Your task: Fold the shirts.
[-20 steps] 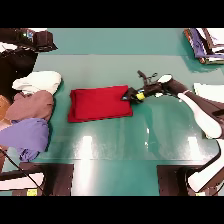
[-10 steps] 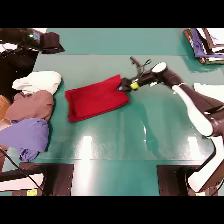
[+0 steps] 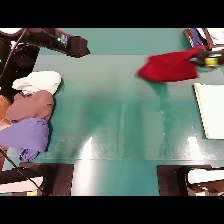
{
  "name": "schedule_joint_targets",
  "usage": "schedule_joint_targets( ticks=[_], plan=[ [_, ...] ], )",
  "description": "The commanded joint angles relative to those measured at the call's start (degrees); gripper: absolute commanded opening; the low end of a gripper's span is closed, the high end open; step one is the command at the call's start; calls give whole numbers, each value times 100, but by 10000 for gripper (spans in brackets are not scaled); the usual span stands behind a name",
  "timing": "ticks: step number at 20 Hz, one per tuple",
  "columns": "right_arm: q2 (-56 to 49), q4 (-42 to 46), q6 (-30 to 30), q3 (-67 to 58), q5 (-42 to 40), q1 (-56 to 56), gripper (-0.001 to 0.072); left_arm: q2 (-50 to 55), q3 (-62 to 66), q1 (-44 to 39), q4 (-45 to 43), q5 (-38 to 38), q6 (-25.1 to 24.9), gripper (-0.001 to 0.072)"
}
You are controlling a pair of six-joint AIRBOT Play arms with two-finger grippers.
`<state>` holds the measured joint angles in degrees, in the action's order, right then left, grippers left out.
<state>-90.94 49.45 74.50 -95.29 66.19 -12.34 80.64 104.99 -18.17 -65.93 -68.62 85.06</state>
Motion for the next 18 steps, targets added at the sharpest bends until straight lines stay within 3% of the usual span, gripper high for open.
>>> schedule_joint_targets(
  ticks=[1, 5, 10, 18],
  plan=[
    [291, 166, 376, -7, -35, -1504, 14, 0, 0, -190, 4, 334, 4, 24],
    [291, 153, 479, 122, -68, -2417, 14, 2, 0, -197, 17, 365, 48, 23],
    [293, 101, 476, -28, -76, -2509, 14, 2, 0, -197, 17, 367, 50, 23],
    [348, 133, 822, -1467, 1340, -2433, 14, 2, 0, -195, 15, 345, 44, 24]
  ],
)
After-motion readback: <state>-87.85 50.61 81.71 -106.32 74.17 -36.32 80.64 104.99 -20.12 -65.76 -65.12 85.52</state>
